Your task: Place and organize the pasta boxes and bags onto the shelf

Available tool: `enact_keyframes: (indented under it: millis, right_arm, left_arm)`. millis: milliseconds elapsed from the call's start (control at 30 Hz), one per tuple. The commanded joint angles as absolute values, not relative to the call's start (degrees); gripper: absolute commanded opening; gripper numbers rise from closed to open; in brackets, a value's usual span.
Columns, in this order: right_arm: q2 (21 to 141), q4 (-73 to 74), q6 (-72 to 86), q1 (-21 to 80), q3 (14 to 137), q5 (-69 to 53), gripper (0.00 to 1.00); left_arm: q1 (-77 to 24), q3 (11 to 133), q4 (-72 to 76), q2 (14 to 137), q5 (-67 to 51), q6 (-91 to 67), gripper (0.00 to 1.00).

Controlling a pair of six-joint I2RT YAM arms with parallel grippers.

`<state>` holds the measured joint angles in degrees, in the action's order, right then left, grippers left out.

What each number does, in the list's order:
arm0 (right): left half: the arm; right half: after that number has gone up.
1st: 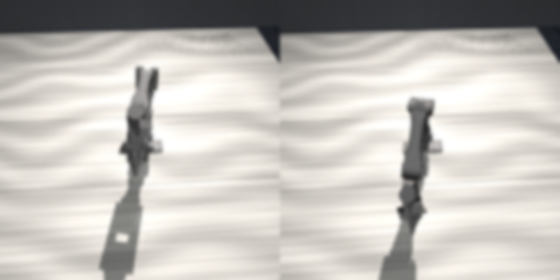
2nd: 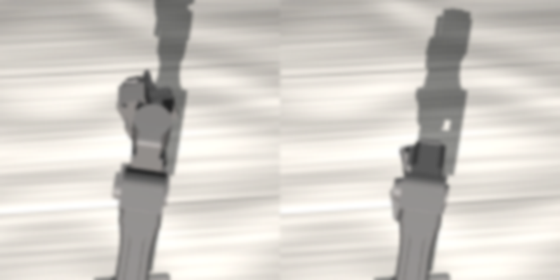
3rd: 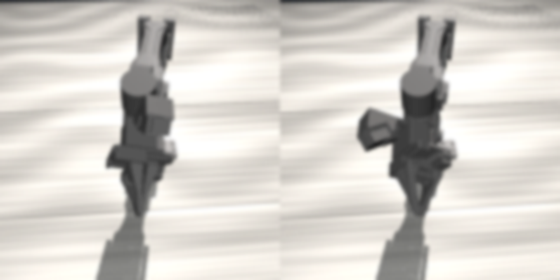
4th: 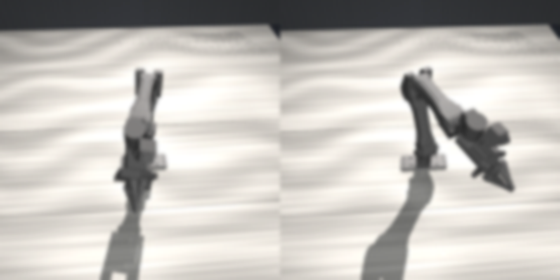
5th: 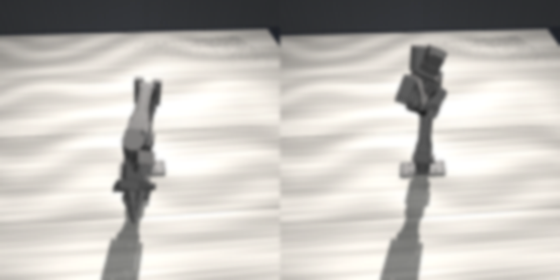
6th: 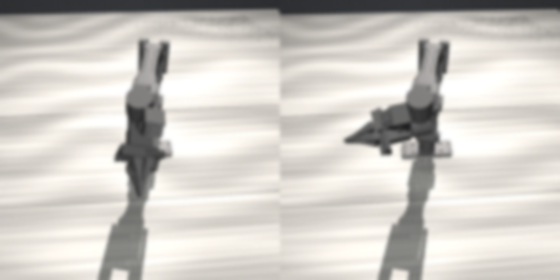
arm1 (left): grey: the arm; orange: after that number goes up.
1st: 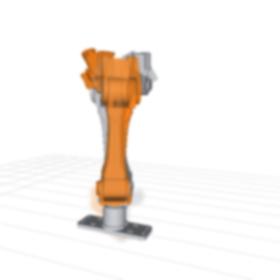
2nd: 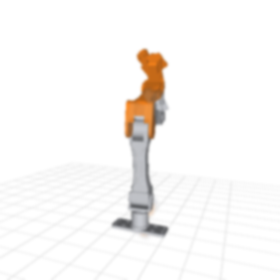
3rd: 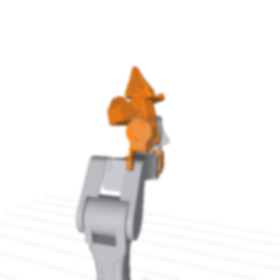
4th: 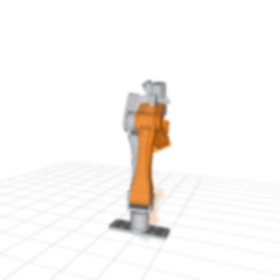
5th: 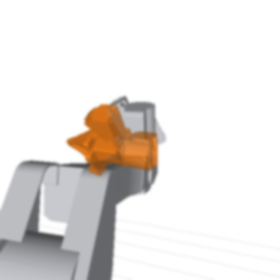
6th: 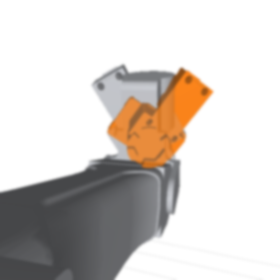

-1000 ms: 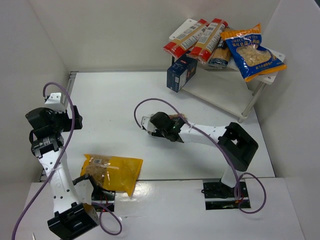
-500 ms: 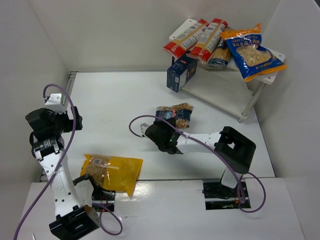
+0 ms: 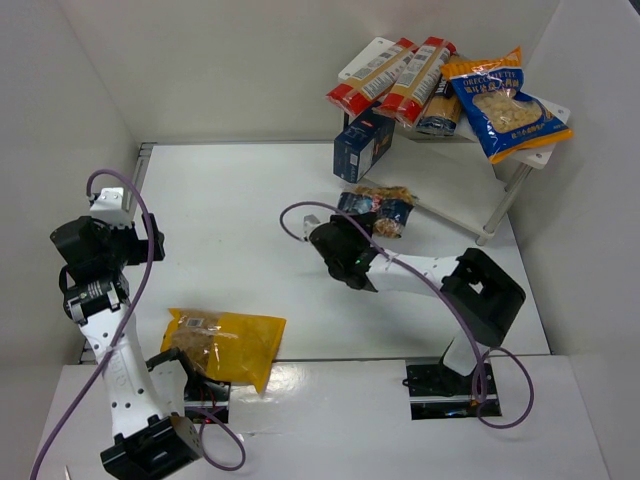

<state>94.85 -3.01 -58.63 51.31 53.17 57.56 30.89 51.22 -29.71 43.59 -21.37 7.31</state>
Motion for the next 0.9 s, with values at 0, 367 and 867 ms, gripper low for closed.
enact_keyframes:
  millis: [0, 367, 867]
  right_arm:
    - [89.0, -10.8, -56.1, 48.2, 54.7, 65.1, 0.00]
    - [86.6, -9.5, -44.7, 42.9, 52.3, 69.2, 0.00]
    - [92.9, -22.8, -46.1, 30.6, 51.6, 69.7, 0.00]
  left_arm:
    - [31.1, 51.0, -28.2, 42.7, -22.7, 7.2, 1.00]
    - [31.1, 51.0, -28.2, 42.2, -23.7, 7.2, 1.00]
    - [31.1, 51.0, -28.2, 41.7, -24.3, 7.2, 1.00]
